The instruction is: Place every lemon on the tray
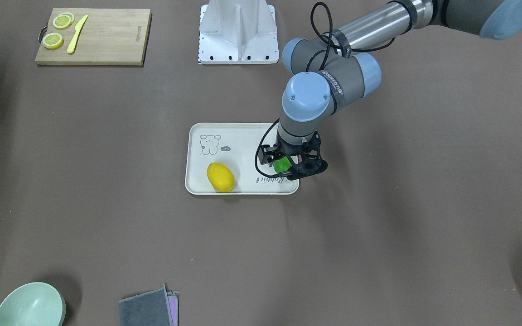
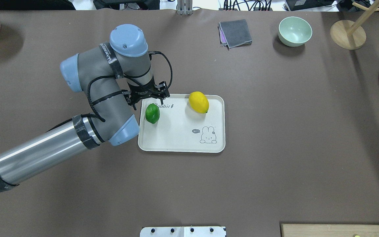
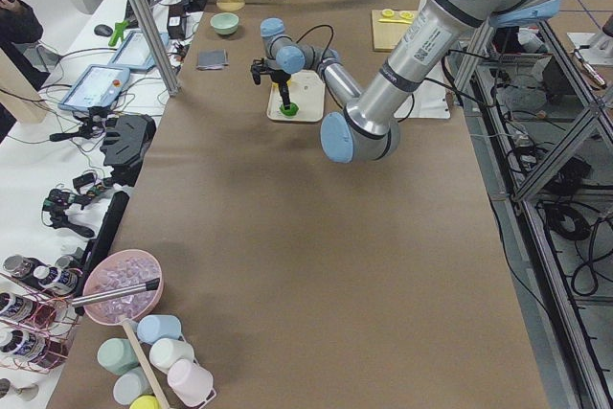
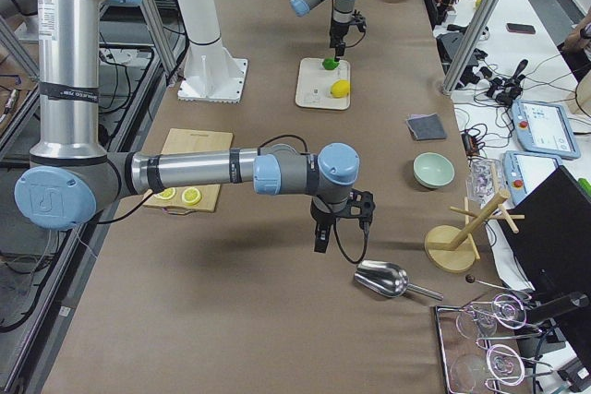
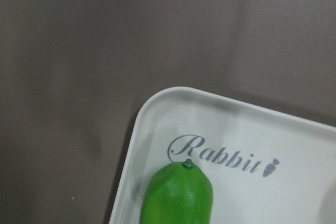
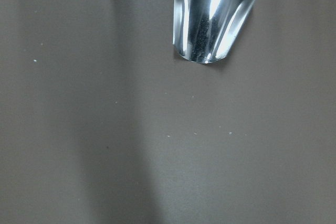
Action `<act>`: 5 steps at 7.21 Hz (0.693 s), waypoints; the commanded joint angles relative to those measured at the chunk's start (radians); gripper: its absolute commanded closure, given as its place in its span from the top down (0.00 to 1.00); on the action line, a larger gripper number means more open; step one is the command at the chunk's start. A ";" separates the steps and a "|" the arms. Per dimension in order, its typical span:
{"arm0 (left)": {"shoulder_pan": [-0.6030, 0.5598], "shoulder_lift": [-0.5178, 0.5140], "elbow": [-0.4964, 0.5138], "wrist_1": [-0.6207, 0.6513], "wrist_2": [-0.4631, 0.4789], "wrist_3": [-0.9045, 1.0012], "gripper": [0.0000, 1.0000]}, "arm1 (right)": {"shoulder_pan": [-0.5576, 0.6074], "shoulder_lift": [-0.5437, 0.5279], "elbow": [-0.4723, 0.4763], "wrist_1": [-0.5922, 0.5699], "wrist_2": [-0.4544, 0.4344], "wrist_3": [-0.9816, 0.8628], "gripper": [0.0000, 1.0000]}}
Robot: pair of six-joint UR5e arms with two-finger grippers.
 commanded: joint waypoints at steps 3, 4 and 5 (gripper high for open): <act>-0.349 0.268 -0.049 0.012 -0.149 0.530 0.97 | 0.086 0.043 -0.050 -0.133 -0.007 -0.123 0.99; -0.431 0.335 -0.048 0.032 -0.189 0.659 0.97 | 0.105 0.069 -0.047 -0.157 -0.015 -0.142 0.99; -0.503 0.396 -0.043 0.058 -0.194 0.816 0.97 | 0.110 0.070 -0.042 -0.157 -0.023 -0.142 0.99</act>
